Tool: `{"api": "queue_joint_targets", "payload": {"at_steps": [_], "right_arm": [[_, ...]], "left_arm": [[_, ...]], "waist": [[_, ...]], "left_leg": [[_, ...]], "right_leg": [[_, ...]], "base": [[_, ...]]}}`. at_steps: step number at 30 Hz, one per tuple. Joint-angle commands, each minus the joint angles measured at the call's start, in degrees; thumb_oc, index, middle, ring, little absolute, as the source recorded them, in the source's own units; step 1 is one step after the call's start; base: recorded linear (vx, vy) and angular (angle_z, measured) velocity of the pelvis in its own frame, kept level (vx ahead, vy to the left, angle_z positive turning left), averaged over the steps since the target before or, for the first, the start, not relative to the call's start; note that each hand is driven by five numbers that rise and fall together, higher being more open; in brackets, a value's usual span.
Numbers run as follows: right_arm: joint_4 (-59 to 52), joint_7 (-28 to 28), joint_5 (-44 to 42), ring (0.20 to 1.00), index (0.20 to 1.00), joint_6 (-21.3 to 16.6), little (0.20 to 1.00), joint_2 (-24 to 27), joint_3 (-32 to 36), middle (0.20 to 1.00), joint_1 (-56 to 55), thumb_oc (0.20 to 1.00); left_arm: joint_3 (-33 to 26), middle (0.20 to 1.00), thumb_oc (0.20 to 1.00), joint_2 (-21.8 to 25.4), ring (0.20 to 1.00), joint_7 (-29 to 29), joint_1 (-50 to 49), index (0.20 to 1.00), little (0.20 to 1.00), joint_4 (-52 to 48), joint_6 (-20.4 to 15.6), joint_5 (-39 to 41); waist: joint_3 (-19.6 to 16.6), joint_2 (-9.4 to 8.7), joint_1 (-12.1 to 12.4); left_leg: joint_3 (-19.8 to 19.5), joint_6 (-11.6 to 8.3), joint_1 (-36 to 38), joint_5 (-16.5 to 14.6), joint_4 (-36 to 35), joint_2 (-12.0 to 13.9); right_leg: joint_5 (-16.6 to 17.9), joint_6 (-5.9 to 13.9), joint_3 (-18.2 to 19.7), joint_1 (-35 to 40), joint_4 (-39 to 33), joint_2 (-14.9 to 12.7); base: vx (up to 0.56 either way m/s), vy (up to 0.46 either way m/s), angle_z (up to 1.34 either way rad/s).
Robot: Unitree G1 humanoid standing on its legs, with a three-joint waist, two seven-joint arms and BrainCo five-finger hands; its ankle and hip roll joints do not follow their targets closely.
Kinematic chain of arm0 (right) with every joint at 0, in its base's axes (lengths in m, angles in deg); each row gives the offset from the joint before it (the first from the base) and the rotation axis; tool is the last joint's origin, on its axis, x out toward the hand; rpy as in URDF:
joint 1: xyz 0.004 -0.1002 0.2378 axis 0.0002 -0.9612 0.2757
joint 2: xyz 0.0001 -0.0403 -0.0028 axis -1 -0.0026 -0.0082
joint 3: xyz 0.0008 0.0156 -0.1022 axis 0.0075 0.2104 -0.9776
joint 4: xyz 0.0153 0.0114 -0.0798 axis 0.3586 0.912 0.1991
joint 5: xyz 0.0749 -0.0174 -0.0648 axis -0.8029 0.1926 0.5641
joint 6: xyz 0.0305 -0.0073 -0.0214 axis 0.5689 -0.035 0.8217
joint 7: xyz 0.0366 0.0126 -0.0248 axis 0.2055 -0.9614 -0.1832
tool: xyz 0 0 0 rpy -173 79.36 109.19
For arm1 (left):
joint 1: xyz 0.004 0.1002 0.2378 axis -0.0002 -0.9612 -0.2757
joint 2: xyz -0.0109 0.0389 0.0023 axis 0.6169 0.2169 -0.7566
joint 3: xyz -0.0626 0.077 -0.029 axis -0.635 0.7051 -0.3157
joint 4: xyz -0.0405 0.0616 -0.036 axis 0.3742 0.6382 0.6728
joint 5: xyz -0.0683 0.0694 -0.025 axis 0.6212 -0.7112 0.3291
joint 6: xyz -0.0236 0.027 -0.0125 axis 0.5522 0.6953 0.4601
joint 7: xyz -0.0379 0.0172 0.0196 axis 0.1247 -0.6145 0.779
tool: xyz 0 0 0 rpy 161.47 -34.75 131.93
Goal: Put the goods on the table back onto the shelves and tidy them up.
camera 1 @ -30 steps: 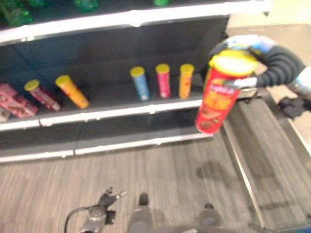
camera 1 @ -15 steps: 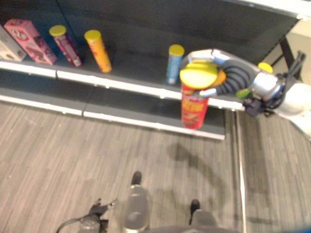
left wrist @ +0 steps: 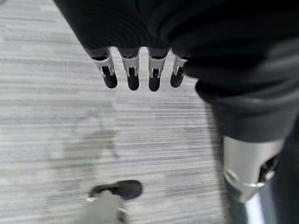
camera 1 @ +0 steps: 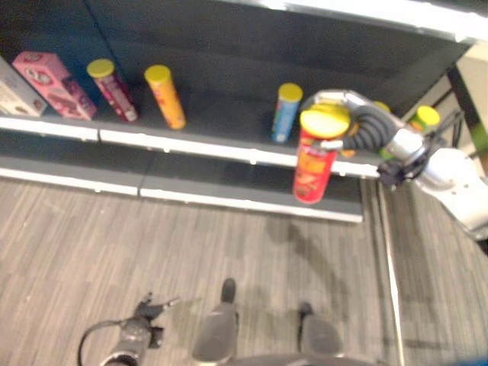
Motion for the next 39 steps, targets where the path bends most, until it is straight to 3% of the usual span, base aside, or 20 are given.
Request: {"api": "queue_joint_targets", "payload": {"at_steps": [1,4,7,8,10,11,13,14,16,17,18,19,21,22,23,25,26,29,32,39], "right_arm": [[0.8,-4.4,0.3,0.200,0.200,0.0,0.200,-2.3,3.1,0.200,3.4,0.200],[2.0,-5.2,0.0,0.200,0.200,-0.3,0.200,-3.4,3.2,0.200,3.8,0.200],[3.1,-4.8,-0.1,0.200,0.200,0.6,0.200,-3.7,3.7,0.200,2.7,0.200],[3.0,-4.5,-0.5,0.200,0.200,0.6,0.200,-4.1,4.0,0.200,2.1,0.200],[3.0,-4.4,-0.7,0.200,0.200,0.6,0.200,-4.4,4.4,0.200,1.2,0.200],[3.3,-4.7,-0.7,0.200,0.200,0.6,0.200,-4.5,5.0,0.200,0.3,0.200],[3.4,-5.0,-0.9,0.200,0.200,0.2,0.200,-5.0,5.5,0.200,-0.5,0.200],[4.0,-5.7,-0.8,0.200,0.200,0.1,0.200,-5.3,7.2,0.200,-2.9,0.200],[4.0,-6.0,-0.4,0.200,0.200,0.3,0.200,-6.4,8.5,0.200,-5.5,0.200],[3.9,-6.0,-0.4,0.200,0.200,0.3,0.200,-6.4,8.6,0.200,-5.7,0.200],[3.7,-6.6,0.1,0.200,0.200,0.5,0.200,-7.1,10.9,0.200,-9.4,0.200],[3.6,-6.6,0.1,0.200,0.200,0.5,0.200,-7.1,11.0,0.200,-9.5,0.200],[1.2,-5.6,1.6,0.200,0.200,1.2,0.200,-7.0,13.2,0.200,-11.6,0.200],[1.4,-5.8,2.3,0.200,0.200,1.8,0.200,-8.7,13.5,0.200,-12.6,0.200],[1.3,-5.7,2.2,0.200,0.200,2.3,0.200,-10.0,14.4,0.200,-13.9,0.200],[1.6,-6.1,1.9,0.200,0.200,2.2,0.200,-12.5,14.5,0.200,-14.1,0.200],[1.5,-6.8,1.9,0.200,0.200,1.7,0.200,-13.5,15.2,0.200,-14.5,0.200],[1.5,-7.2,0.1,0.200,0.200,0.6,0.200,-14.5,14.5,0.200,-11.8,0.200],[1.0,-7.2,-1.7,0.200,0.200,-0.4,0.200,-14.7,13.9,0.200,-11.8,0.200],[3.1,-8.7,2.9,0.200,0.200,0.5,0.200,-17.5,8.9,0.200,-7.2,0.200]], "left_arm": [[1.8,1.000,1.000,1.7,1.000,-0.7,-2.2,1.000,1.000,-1.9,-0.4,-1.1],[1.7,1.000,1.000,1.8,1.000,-0.8,-2.6,1.000,1.000,-3.4,-0.7,-0.3],[2.0,1.000,1.000,1.5,1.000,-0.8,-3.5,1.000,1.000,-4.9,-0.3,0.2],[1.4,1.000,1.000,1.6,1.000,-1.2,-4.3,1.000,1.000,-4.7,-0.2,0.2],[1.0,1.000,1.000,1.7,1.000,-1.3,-4.9,1.000,1.000,-4.8,-0.3,0.2],[0.4,1.000,1.000,1.9,1.000,-1.6,-5.5,1.000,1.000,-4.9,-0.4,0.6],[0.4,1.000,1.000,1.8,1.000,-1.7,-6.0,1.000,1.000,-4.8,-0.5,0.8],[0.0,1.000,1.000,1.9,1.000,-1.8,-6.8,1.000,1.000,-5.3,-0.8,1.5],[0.4,1.000,1.000,1.9,1.000,-2.0,-7.5,1.000,1.000,-5.9,-1.0,1.4],[0.5,1.000,1.000,2.0,1.000,-2.1,-7.5,1.000,1.000,-5.9,-1.0,1.4],[1.5,1.000,1.000,2.6,1.000,-2.2,-7.1,1.000,1.000,-6.7,-1.0,0.8],[1.5,1.000,1.000,2.6,1.000,-2.2,-7.1,1.000,1.000,-6.7,-1.0,0.8],[3.4,1.000,1.000,2.1,1.000,-1.3,-5.4,1.000,1.000,-6.6,-0.9,-0.3],[3.7,1.000,1.000,2.0,1.000,-1.8,-4.2,1.000,1.000,-6.7,-0.6,-1.0],[3.2,1.000,1.000,2.6,1.000,-1.6,-4.1,1.000,1.000,-6.2,-0.1,-1.7],[2.9,1.000,1.000,2.6,1.000,-2.0,-3.8,1.000,1.000,-6.2,0.0,-1.5],[1.4,1.000,1.000,4.2,1.000,-1.7,-3.0,1.000,1.000,-6.6,0.2,-0.8],[0.3,1.000,1.000,4.6,1.000,-2.6,-0.9,1.000,1.000,-3.7,0.1,-0.5],[-0.9,1.000,1.000,3.7,1.000,-3.1,-0.6,1.000,1.000,-1.9,0.2,-0.4],[-1.3,1.000,1.000,1.7,1.000,-4.7,0.4,1.000,1.000,-2.1,0.6,-0.1]], "waist": [[-0.6,-2.86,1.4],[0.0,-2.22,1.8],[0.7,-1.04,1.9],[0.2,-0.64,2.0],[-0.2,-0.81,2.2],[-1.0,-0.69,2.2],[-1.5,-0.51,2.3],[-2.2,0.05,2.1],[-3.1,0.84,2.2],[-3.1,0.81,2.3],[-3.2,1.93,2.1],[-3.2,1.92,2.1],[-4.2,3.88,0.7],[-3.8,3.81,0.4],[-3.3,3.52,0.2],[-2.8,2.84,0.4],[-1.2,3.40,0.4],[1.5,2.35,-0.9],[2.5,1.93,-1.7],[3.2,1.31,-1.2]], "left_leg": [[1.1,-4.77,0.3,-13.9,10.4,0.7],[1.5,-5.37,-0.5,-15.9,15.8,1.5],[2.2,-6.85,-3.2,-13.5,22.0,4.2],[1.7,-7.51,-2.8,-12.9,19.1,6.9],[0.8,-7.94,-2.8,-12.0,16.8,8.6],[-1.2,-8.46,-2.9,-9.0,11.4,12.1],[-2.6,-8.64,-2.6,-6.8,7.5,14.0],[-4.7,-9.99,-3.8,-2.7,4.2,17.5],[-7.0,-11.51,-4.3,-0.1,1.4,19.7],[-7.0,-11.53,-4.1,-0.1,1.2,19.7],[-8.3,-13.43,-5.4,2.0,0.2,20.4],[-8.3,-13.43,-5.4,2.0,0.2,20.3],[-7.0,-14.29,-4.6,-6.1,3.6,18.9],[-6.8,-13.83,-5.1,-9.9,8.1,16.5],[-6.2,-12.86,-5.5,-12.5,11.0,14.0],[-4.5,-11.52,-5.9,-13.7,12.6,12.5],[-2.7,-10.33,-6.5,-13.7,13.1,12.0],[0.3,-9.53,-6.6,-13.1,11.8,11.5],[0.7,-8.89,-6.8,-13.0,12.3,10.5],[0.4,-9.35,-8.0,-12.8,13.4,11.4]], "right_leg": [[-1.3,0.33,-4.4,0.4,-2.9,0.1],[-2.4,-0.80,-5.7,2.1,-3.5,0.2],[-3.2,-0.88,-6.9,5.9,-5.7,-0.2],[-3.4,-0.01,-6.4,7.1,-6.8,-1.1],[-3.6,0.53,-6.1,7.2,-6.9,-2.2],[-3.8,1.60,-5.4,7.1,-7.1,-3.9],[-3.8,2.19,-4.6,7.0,-7.2,-4.8],[-3.6,3.94,-3.6,7.4,-7.5,-7.6],[-3.0,5.91,-2.7,8.3,-8.2,-10.7],[-3.0,5.91,-2.8,8.4,-8.3,-10.7],[-1.7,7.96,-2.8,8.9,-8.4,-14.3],[-1.7,7.97,-2.8,8.9,-8.4,-14.3],[0.8,9.26,-1.5,8.2,-7.9,-19.7],[6.0,9.26,-0.4,7.8,-7.7,-22.5],[8.6,9.26,0.0,6.6,-7.2,-24.2],[9.8,8.87,0.9,3.8,-5.5,-25.3],[7.6,6.48,0.8,0.6,-2.1,-21.8],[4.1,6.44,-1.7,-6.5,-0.1,-13.4],[2.1,5.93,1.3,-6.6,-2.5,-9.6],[2.9,6.55,0.7,-5.2,-3.8,-11.4]], "base": [[0.26,-0.046,0.28],[0.12,-0.025,0.22],[0.17,0.109,0.31],[0.16,0.179,0.36],[0.17,0.270,0.13],[0.22,0.454,-0.08],[0.17,0.407,0.03],[0.17,0.499,0.09],[0.20,0.563,0.03],[0.18,0.647,-0.11],[0.09,0.423,-0.15],[0.14,0.872,0.19],[0.13,0.740,0.22],[0.13,0.541,-0.27],[0.08,0.348,-0.43],[0.00,0.329,-0.37],[-0.14,0.410,-0.45],[-0.21,0.228,-0.49],[0.00,0.080,-0.33],[0.01,-0.018,-0.09]]}}
